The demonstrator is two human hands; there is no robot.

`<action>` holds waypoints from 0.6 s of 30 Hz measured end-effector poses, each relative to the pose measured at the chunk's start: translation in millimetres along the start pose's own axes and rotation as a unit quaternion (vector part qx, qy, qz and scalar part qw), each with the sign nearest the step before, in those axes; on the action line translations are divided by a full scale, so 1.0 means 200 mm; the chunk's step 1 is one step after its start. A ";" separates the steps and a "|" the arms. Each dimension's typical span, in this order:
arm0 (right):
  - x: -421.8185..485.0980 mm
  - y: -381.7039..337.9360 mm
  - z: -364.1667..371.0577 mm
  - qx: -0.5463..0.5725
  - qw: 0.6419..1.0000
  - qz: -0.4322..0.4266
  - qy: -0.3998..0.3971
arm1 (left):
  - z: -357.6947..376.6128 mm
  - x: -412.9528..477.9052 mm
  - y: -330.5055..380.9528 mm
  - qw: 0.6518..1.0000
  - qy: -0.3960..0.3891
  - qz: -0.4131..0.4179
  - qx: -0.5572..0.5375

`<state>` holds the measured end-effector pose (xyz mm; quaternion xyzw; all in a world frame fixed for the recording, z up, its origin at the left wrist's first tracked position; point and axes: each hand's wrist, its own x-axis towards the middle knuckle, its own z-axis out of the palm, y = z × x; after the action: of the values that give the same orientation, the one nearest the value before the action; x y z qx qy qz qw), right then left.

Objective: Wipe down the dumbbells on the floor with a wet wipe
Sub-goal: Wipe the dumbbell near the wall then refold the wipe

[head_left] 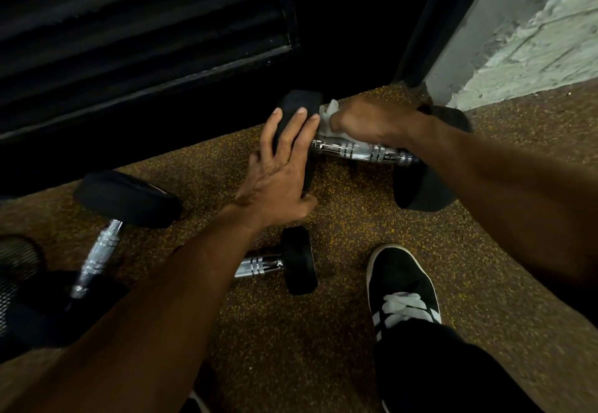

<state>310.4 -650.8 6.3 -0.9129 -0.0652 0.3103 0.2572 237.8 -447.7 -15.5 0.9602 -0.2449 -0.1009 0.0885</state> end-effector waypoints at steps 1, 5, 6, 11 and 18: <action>-0.05 -0.02 0.03 -0.033 0.998 -0.040 0.033 | 0.00 0.00 0.00 1.000 -0.003 -0.002 -0.004; -0.23 0.01 0.32 -0.174 0.977 -0.058 0.107 | -0.01 0.02 -0.01 1.000 -0.009 -0.008 -0.014; -0.26 0.02 0.40 -0.212 0.970 -0.036 0.109 | -0.01 0.03 -0.01 1.000 -0.011 -0.010 -0.014; -0.24 0.05 0.42 -0.173 0.966 0.065 0.182 | -0.02 0.07 -0.01 0.999 -0.022 -0.020 -0.023; -0.20 0.06 0.45 -0.212 0.960 0.019 0.183 | -0.01 0.06 -0.01 1.000 -0.018 -0.018 -0.015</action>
<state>223.6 -633.3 -40.0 -0.9887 -0.0645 0.1218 0.0593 250.3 -450.7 -15.1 0.9610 -0.2278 -0.1234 0.0965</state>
